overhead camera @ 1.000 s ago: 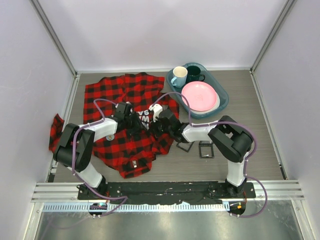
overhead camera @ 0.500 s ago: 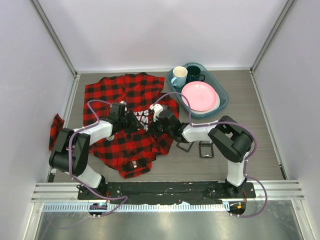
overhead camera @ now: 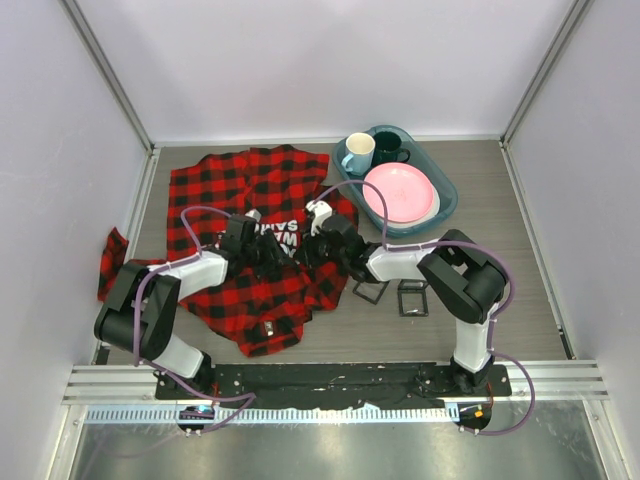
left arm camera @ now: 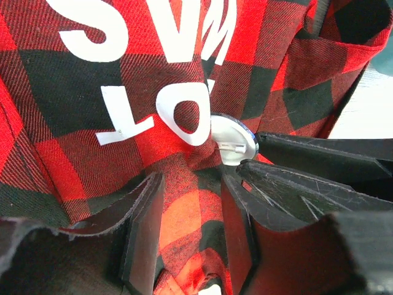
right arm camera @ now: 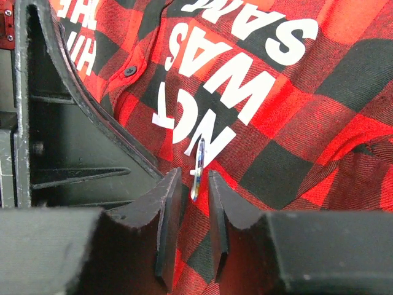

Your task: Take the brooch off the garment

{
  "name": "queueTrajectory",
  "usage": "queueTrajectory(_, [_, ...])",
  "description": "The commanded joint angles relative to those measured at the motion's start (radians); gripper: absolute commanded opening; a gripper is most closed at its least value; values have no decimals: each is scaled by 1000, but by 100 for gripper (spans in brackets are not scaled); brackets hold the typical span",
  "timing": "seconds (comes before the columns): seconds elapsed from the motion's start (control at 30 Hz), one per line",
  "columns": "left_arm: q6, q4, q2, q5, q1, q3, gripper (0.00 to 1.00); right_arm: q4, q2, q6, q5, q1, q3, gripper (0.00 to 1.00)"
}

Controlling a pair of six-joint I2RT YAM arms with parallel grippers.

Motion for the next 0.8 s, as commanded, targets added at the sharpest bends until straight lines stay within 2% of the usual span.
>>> queueTrajectory(0.0, [12,58,-17,12,-3,-15,46,40,4,14,23,-11,25,30])
queueTrajectory(0.2, [39,11,-55,-22,-3,5,45,83,-30,34,5,-11,-49,40])
queueTrajectory(0.33, [48,8,-63,-31,-4,8,46,72,-6,26,-3,-11,-35,40])
queueTrajectory(0.43, [47,11,-58,-29,-3,14,46,75,2,25,-3,-11,-31,37])
queueTrajectory(0.6, [41,25,-32,-28,-3,22,46,92,16,26,-26,-11,-23,25])
queueTrajectory(0.7, [38,32,-18,-25,-4,31,46,93,21,28,-36,-11,-20,24])
queueTrajectory(0.77, [38,37,-9,-26,-4,40,45,98,19,26,-43,-11,-20,19])
